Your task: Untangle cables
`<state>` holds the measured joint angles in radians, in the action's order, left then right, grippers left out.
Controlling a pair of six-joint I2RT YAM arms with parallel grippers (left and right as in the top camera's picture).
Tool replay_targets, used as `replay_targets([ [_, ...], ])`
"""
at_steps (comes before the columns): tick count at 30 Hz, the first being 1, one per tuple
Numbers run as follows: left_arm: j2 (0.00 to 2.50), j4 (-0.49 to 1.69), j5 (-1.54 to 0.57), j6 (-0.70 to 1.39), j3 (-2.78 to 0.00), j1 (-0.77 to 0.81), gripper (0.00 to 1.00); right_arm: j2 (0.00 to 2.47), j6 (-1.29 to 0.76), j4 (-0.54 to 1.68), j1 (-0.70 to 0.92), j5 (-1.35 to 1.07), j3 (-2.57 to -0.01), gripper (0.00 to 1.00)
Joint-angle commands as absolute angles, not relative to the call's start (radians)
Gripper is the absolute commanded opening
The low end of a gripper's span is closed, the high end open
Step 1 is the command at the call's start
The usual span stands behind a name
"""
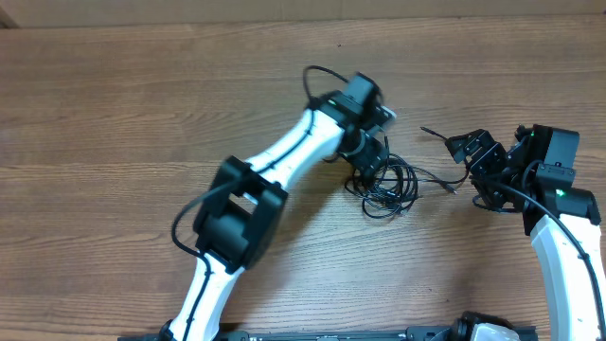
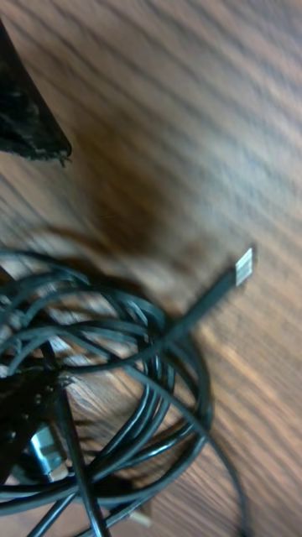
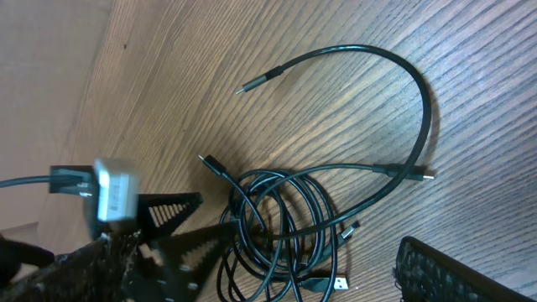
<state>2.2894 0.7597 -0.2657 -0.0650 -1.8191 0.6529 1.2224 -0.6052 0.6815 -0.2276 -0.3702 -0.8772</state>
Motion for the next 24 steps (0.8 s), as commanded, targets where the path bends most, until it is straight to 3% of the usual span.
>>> replay_targets([
  [1, 2.303, 0.754, -0.002, -0.111, -1.817, 0.707, 0.68, 1.223, -0.597, 0.683, -0.231, -0.379, -0.905, 1.0],
  [2, 2.31, 0.753, 0.042, -0.095, -1.816, 0.716, 0.62, 1.223, -0.597, 0.688, -0.231, -0.379, -0.905, 1.0],
  [7, 2.335, 0.754, 0.131, -0.054, -1.816, 0.732, 0.51, 1.223, -0.596, 0.698, -0.231, -0.379, -0.905, 1.0],
  [12, 2.338, 0.755, 0.116, -0.017, -1.813, 0.73, 0.5, 1.223, -0.596, 0.698, -0.23, -0.384, -0.905, 1.0],
  [13, 2.338, 0.755, 0.098, -0.018, -1.813, 0.73, 0.46, 1.223, -0.596, 0.698, -0.23, -0.389, -0.905, 1.0],
  [14, 2.338, 0.755, 0.08, -0.017, -1.813, 0.73, 0.3, 1.223, -0.596, 0.698, -0.23, -0.398, -0.905, 1.0],
  [15, 2.338, 0.756, 0.078, 0.003, -1.813, 0.73, 0.04, 1.223, -0.596, 0.699, -0.23, -0.41, -0.905, 1.0],
  [24, 2.263, 0.907, 0.183, 0.422, -1.864, 0.614, 0.04, 1.225, -0.597, 0.722, -0.143, -0.421, -0.904, 1.0],
])
